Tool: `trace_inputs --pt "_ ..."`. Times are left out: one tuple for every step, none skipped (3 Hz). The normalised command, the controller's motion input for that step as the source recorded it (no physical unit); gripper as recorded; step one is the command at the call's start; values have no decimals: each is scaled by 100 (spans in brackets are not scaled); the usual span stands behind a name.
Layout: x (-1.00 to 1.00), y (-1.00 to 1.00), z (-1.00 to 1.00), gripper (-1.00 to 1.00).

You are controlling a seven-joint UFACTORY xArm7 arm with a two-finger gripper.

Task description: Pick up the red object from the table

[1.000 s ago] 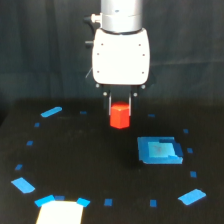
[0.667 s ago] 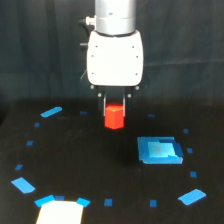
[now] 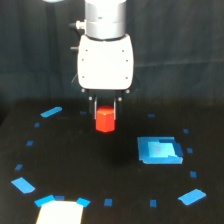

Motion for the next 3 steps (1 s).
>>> trace_inputs --pt "6 -6 -65 -78" --pt "6 12 15 -92" --pt "-16 28 -24 -100"
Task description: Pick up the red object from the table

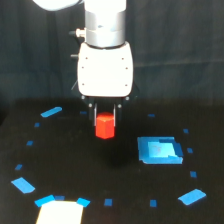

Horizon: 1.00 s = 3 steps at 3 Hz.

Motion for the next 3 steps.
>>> trace_inputs --pt "18 9 -19 -71" --pt "29 -2 45 -100" --pt "48 -1 66 -90"
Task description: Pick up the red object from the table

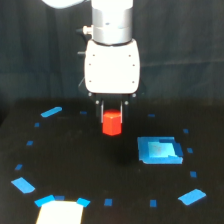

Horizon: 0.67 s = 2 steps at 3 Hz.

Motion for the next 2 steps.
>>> trace_inputs --pt "-18 -11 -69 -100" --pt "23 -24 -56 -100"
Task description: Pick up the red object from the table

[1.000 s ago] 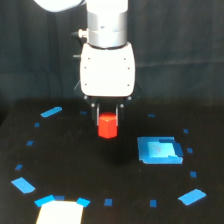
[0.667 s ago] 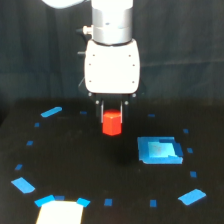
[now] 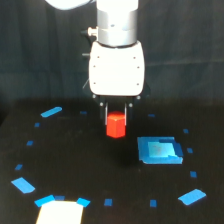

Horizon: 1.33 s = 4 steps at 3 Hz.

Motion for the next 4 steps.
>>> trace_inputs --pt "-14 -20 -48 -100" --pt "26 -25 64 -99" --pt "39 30 75 -100" --pt "-39 -45 86 -100"
